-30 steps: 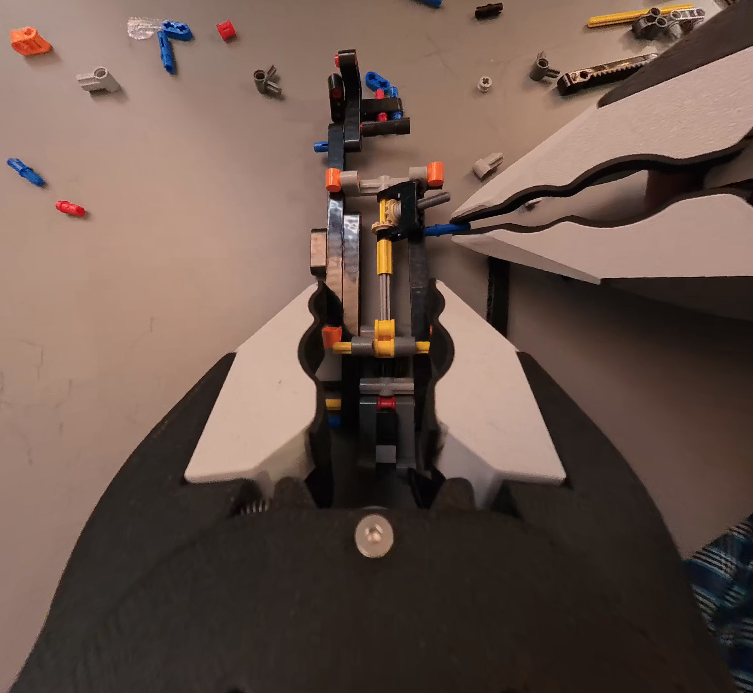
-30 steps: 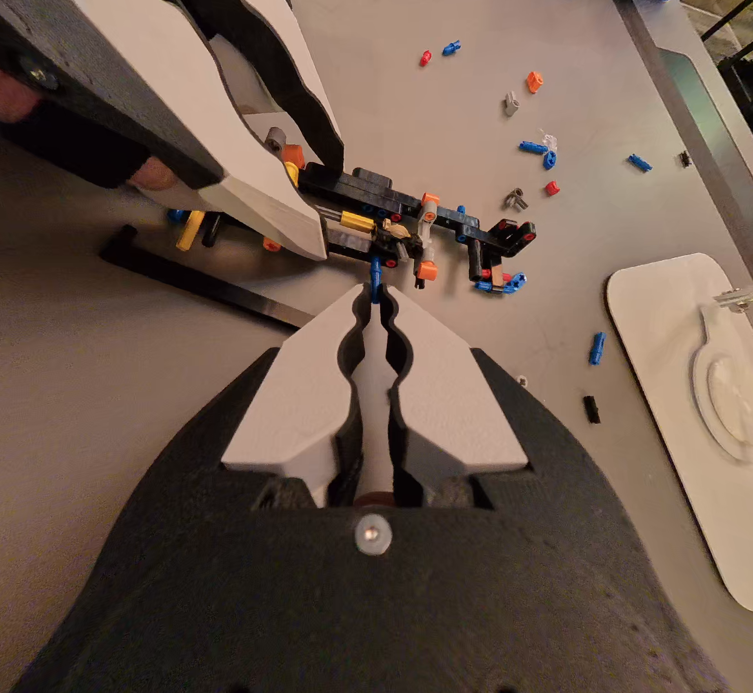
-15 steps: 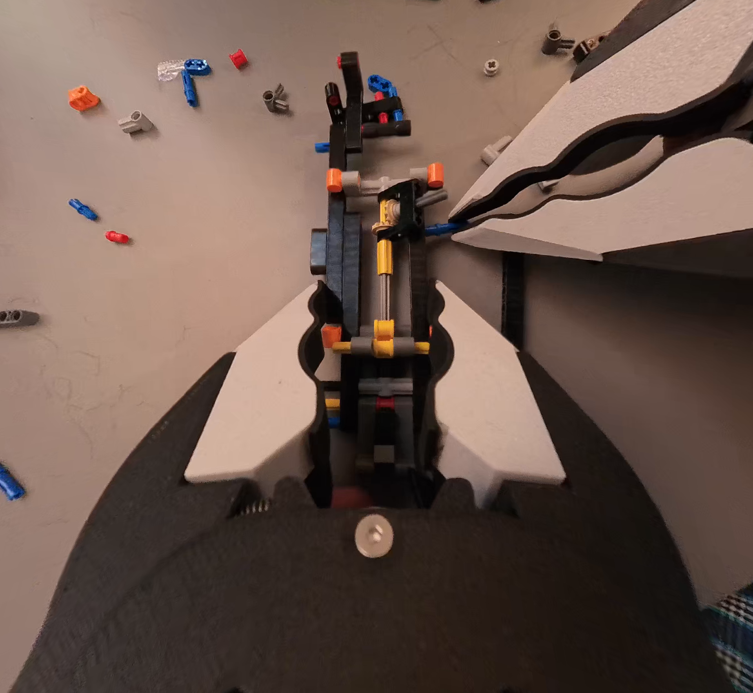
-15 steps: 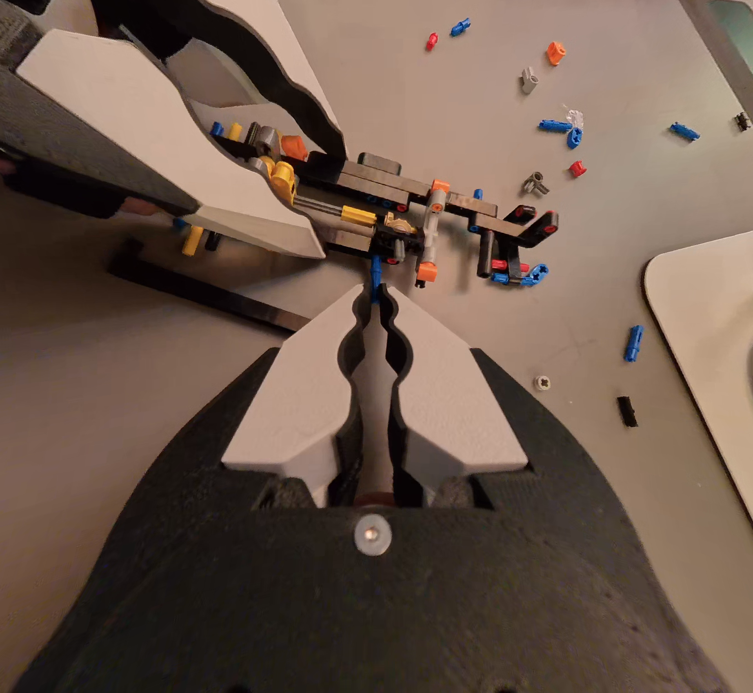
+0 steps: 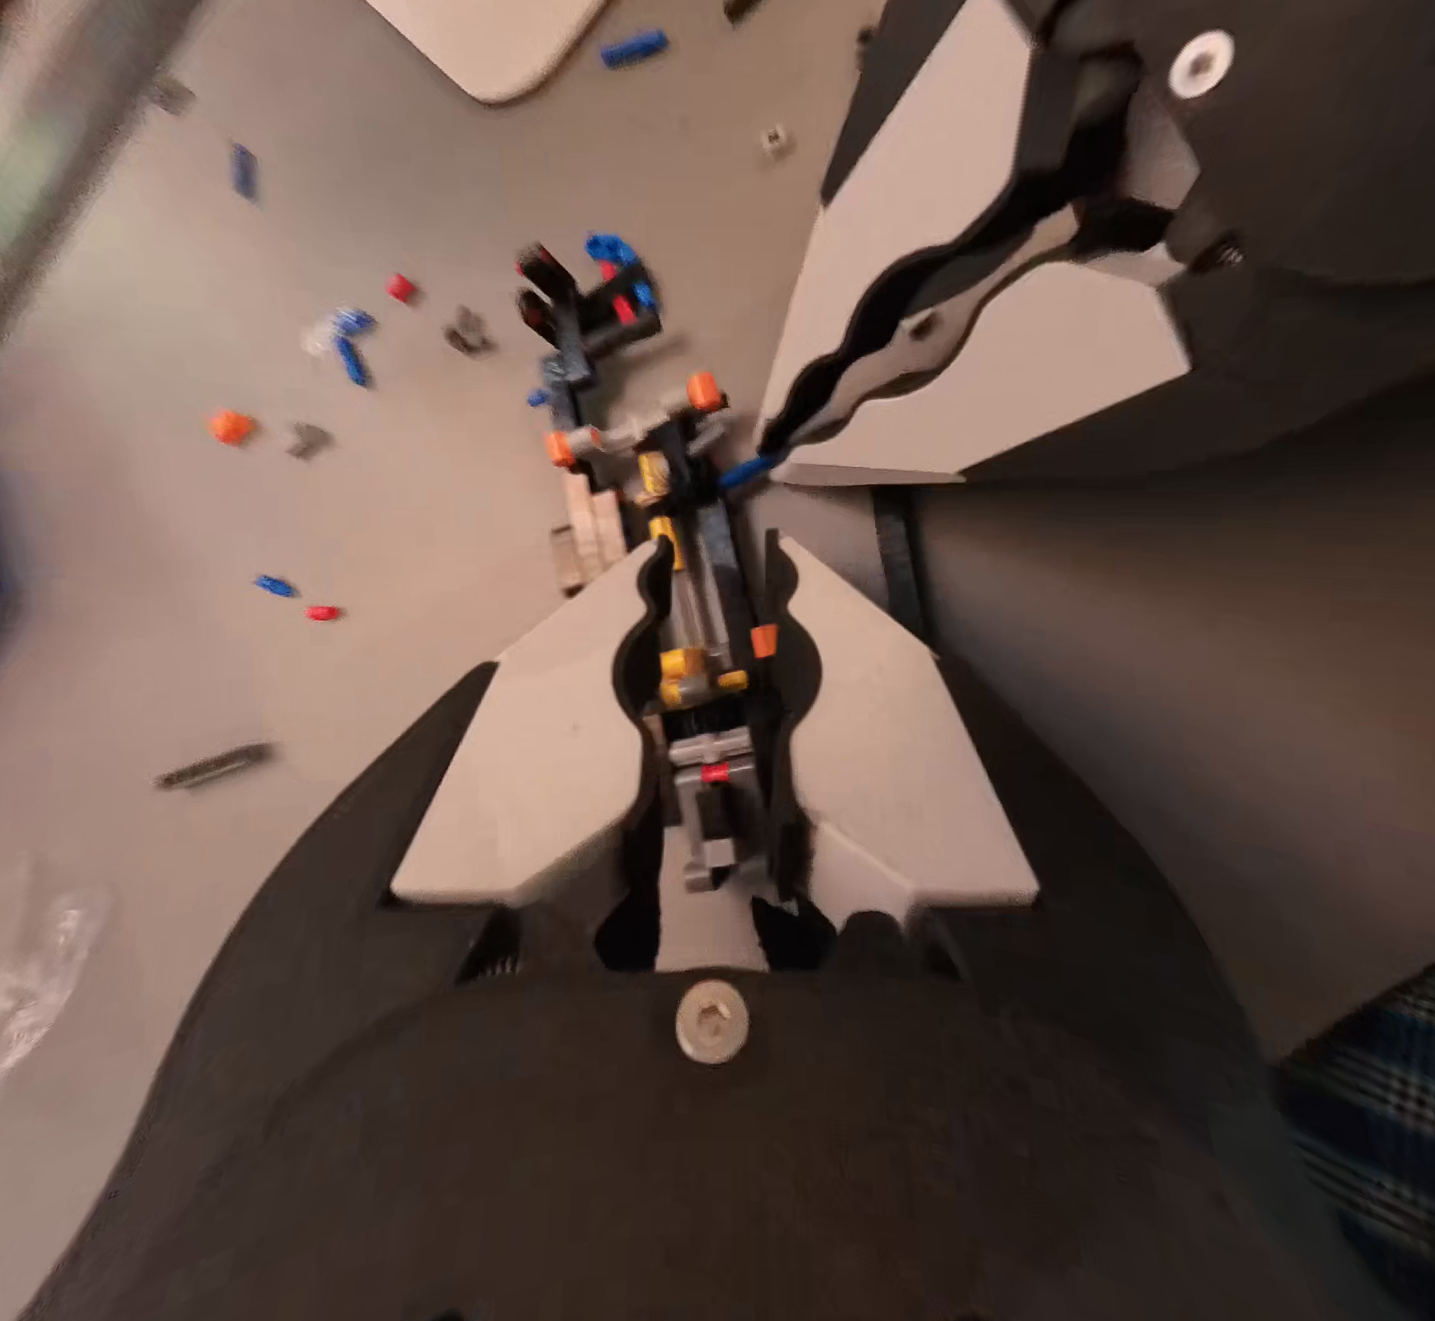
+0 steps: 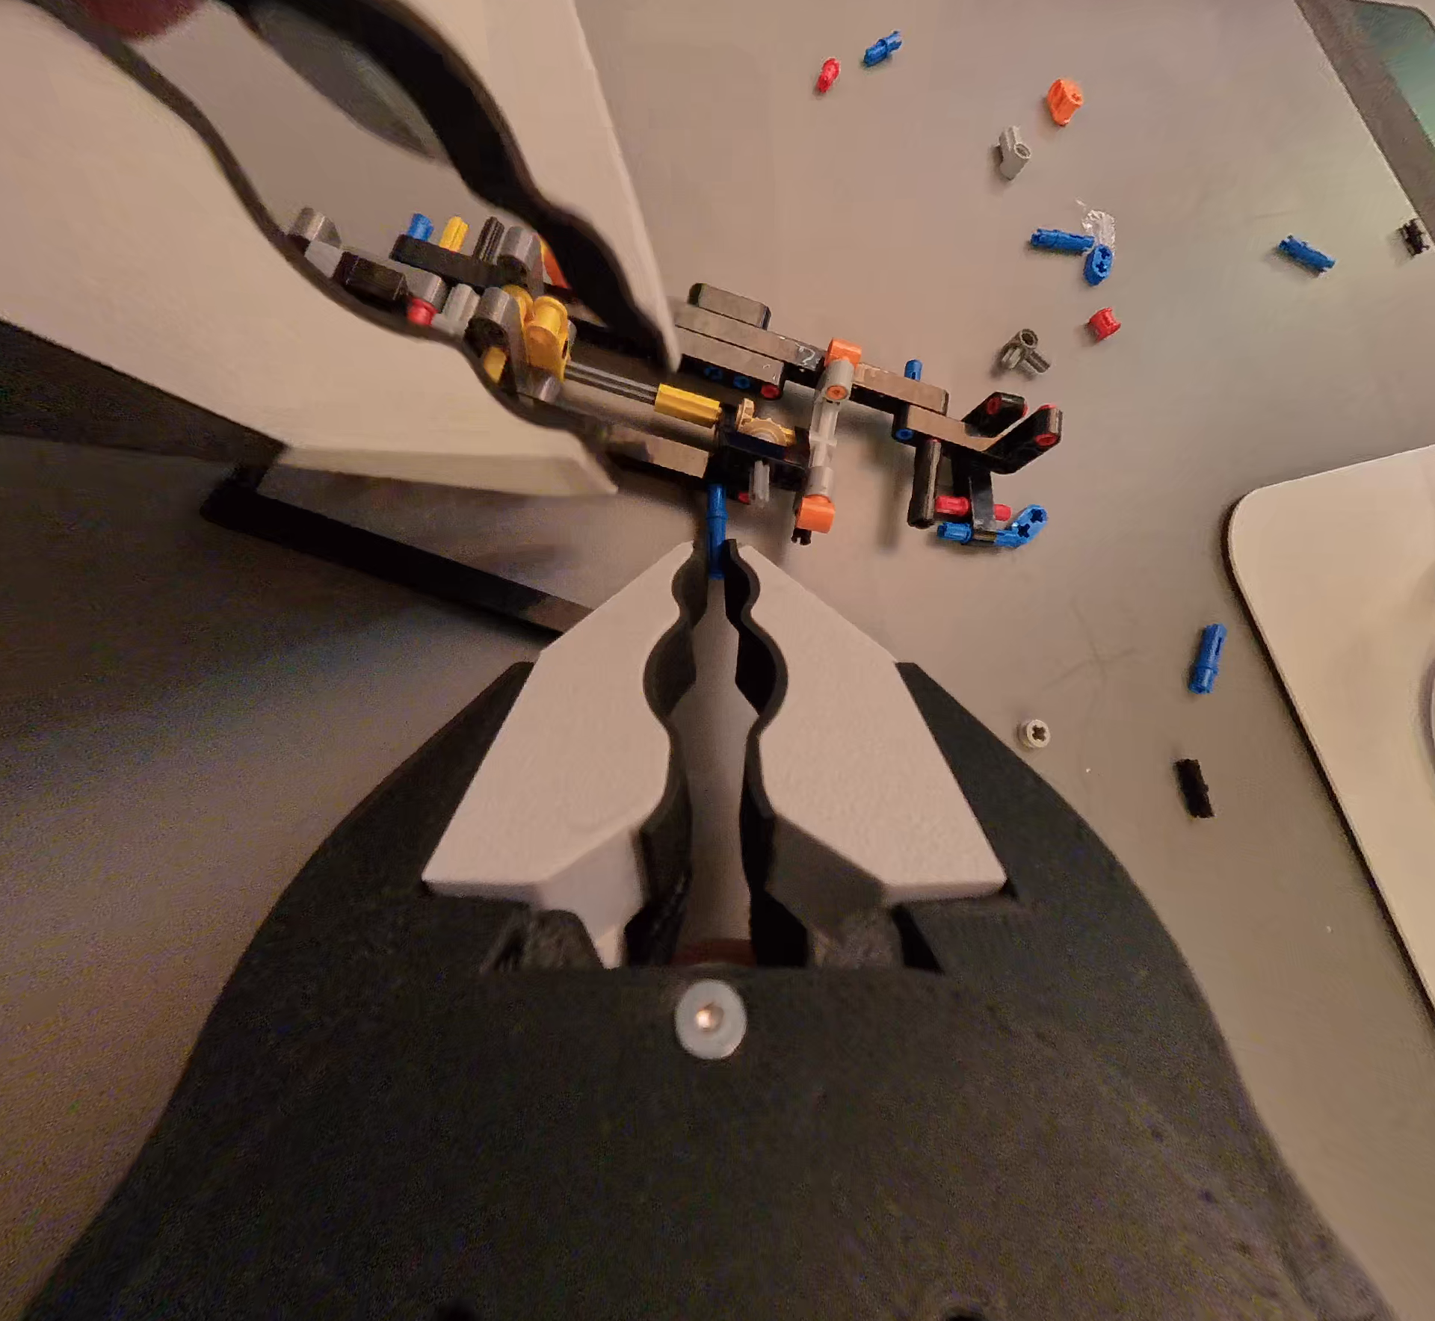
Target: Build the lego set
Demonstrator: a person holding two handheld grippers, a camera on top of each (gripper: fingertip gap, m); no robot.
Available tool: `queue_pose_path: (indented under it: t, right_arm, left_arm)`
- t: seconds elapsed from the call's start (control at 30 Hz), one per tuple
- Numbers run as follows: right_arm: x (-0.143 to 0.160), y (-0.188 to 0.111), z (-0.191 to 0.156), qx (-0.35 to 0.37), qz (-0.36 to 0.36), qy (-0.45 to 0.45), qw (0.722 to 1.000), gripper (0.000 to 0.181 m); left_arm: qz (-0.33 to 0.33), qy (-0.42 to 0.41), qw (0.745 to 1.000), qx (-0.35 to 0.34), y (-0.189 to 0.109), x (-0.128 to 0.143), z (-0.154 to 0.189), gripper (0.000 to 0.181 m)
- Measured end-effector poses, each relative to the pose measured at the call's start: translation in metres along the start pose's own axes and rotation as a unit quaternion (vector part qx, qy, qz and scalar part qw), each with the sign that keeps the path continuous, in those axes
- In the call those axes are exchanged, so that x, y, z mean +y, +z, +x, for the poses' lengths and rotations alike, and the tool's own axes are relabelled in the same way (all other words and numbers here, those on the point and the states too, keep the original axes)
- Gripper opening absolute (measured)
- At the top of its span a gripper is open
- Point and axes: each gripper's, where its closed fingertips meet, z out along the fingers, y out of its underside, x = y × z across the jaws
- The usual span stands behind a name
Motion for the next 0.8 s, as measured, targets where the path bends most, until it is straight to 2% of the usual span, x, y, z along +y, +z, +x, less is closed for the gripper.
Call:
queue_pose_path:
  t: [0.13,0.3,0.4,0.8]
  right_arm:
    - [0.000,0.000,0.000,0.000,0.001,0.001,1.000,0.001]
    - [0.000,0.000,0.000,0.000,0.000,0.002,1.000,0.001]
    - [0.000,0.001,0.001,0.000,-0.002,0.001,1.000,0.001]
    - [0.001,0.002,0.004,0.001,-0.010,0.017,1.000,0.001]
  left_arm:
    - [-0.023,-0.003,1.000,0.012,0.009,0.004,0.001,0.011]
    - [-0.055,-0.021,0.998,0.032,0.018,0.015,0.005,0.012]
    - [-0.053,-0.024,0.998,0.027,0.020,0.015,0.002,0.008]
    - [-0.046,-0.047,0.998,0.018,0.023,0.013,0.001,0.007]
